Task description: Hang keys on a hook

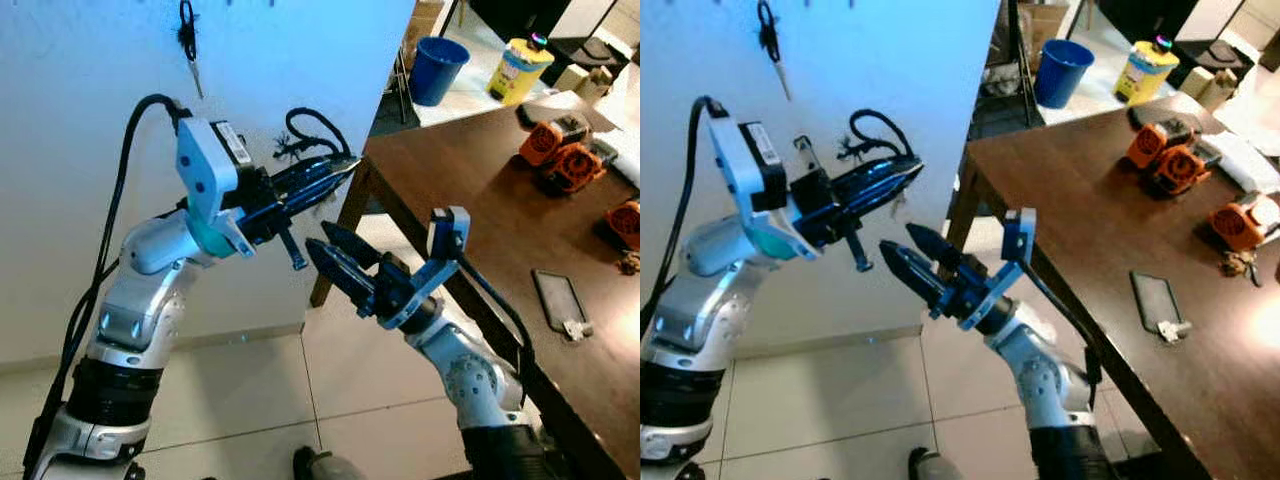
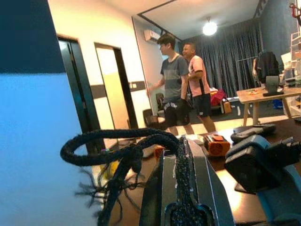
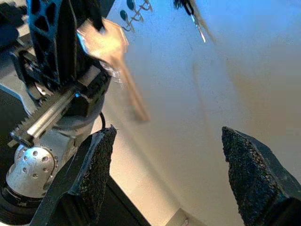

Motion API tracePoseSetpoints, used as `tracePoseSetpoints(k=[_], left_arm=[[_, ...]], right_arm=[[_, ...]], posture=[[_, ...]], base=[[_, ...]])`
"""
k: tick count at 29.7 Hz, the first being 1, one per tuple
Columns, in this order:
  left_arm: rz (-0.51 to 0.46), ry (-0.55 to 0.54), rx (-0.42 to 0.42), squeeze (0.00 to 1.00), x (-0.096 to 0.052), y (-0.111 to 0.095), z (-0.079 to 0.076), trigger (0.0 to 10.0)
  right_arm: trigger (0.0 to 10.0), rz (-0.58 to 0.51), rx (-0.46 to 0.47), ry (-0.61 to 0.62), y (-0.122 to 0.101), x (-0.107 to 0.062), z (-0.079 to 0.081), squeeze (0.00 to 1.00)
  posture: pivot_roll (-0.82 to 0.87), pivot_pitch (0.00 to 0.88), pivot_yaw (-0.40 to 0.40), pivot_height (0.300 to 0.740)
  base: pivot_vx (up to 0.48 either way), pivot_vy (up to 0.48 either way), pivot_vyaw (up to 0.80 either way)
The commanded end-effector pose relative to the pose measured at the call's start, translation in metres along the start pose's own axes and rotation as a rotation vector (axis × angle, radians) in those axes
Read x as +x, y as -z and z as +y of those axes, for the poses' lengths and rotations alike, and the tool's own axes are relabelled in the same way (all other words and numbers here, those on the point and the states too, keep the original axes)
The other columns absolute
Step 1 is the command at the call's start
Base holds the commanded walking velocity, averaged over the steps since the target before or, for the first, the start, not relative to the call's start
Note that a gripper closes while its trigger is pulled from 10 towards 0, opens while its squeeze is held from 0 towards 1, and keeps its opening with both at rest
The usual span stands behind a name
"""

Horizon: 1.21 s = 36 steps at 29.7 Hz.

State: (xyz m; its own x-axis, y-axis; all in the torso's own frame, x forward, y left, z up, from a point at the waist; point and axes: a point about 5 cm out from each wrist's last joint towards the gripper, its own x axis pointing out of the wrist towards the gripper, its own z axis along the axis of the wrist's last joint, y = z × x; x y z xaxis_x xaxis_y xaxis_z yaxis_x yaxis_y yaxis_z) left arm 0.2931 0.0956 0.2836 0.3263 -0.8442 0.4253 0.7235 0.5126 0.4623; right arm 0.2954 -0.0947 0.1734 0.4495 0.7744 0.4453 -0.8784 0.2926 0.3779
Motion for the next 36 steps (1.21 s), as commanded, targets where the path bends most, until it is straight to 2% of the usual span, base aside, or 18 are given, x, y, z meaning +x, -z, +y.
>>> tracePoseSetpoints(k=[1, 4, 15, 18, 19, 21, 27, 33, 36], left_arm=[[0.001, 0.011, 0.023, 0.0, 0.005, 0.0, -0.003, 10.0], [0.005, 0.016, 0.064, 0.0, 0.008, -0.002, -0.003, 10.0], [-0.002, 0.029, 0.116, 0.0, 0.011, -0.006, -0.005, 10.0], [-0.028, 0.022, 0.132, 0.0, 0.013, -0.011, -0.006, 10.0], [-0.042, 0.067, 0.133, 0.0, 0.012, -0.015, -0.011, 10.0], [-0.049, 0.083, 0.13, 0.0, 0.01, -0.017, -0.013, 10.0], [-0.043, 0.094, 0.166, 0.0, 0.005, -0.021, -0.013, 10.0], [-0.003, 0.049, 0.213, 0.0, 0.005, -0.02, -0.009, 10.0], [-0.01, -0.02, 0.251, 0.0, 0.016, -0.017, -0.01, 10.0]], right_arm=[[10.0, -0.001, 0.001, 0.005, 0.001, -0.002, -0.001, 0.0], [10.0, 0.001, 0.002, -0.002, 0.002, -0.001, 0.0, 0.0], [10.0, 0.002, 0.003, -0.025, 0.003, 0.002, 0.002, 0.0], [10.0, 0.003, 0.003, -0.028, 0.004, 0.002, 0.002, 0.0], [10.0, 0.005, 0.004, -0.032, 0.004, 0.001, 0.003, 0.0], [10.0, 0.007, 0.004, -0.034, 0.005, 0.001, 0.004, 0.0], [10.0, 0.008, 0.003, -0.04, 0.004, -0.002, 0.004, 0.0], [10.0, 0.006, -0.002, -0.037, 0.004, -0.002, 0.004, 0.0], [10.0, 0.003, -0.004, -0.028, 0.004, -0.001, 0.002, 0.0]], posture=[[-0.04, 0.088, -0.031, 0.74], [-0.04, 0.085, -0.032, 0.74], [-0.04, 0.079, -0.026, 0.74], [-0.04, 0.078, -0.025, 0.74], [-0.04, 0.075, -0.022, 0.74], [-0.04, 0.078, -0.021, 0.74], [-0.04, 0.081, -0.019, 0.74], [-0.04, 0.078, -0.015, 0.74], [-0.04, 0.078, -0.014, 0.74]], base=[[0.304, 0.0, 0.0], [0.304, 0.0, 0.0], [0.32, 0.0, 0.0], [0.0, 0.0, 0.0], [0.0, 0.0, 0.0], [0.0, 0.0, 0.0], [0.0, 0.0, 0.0], [0.0, 0.0, 0.0], [0.0, 0.0, 0.0]])
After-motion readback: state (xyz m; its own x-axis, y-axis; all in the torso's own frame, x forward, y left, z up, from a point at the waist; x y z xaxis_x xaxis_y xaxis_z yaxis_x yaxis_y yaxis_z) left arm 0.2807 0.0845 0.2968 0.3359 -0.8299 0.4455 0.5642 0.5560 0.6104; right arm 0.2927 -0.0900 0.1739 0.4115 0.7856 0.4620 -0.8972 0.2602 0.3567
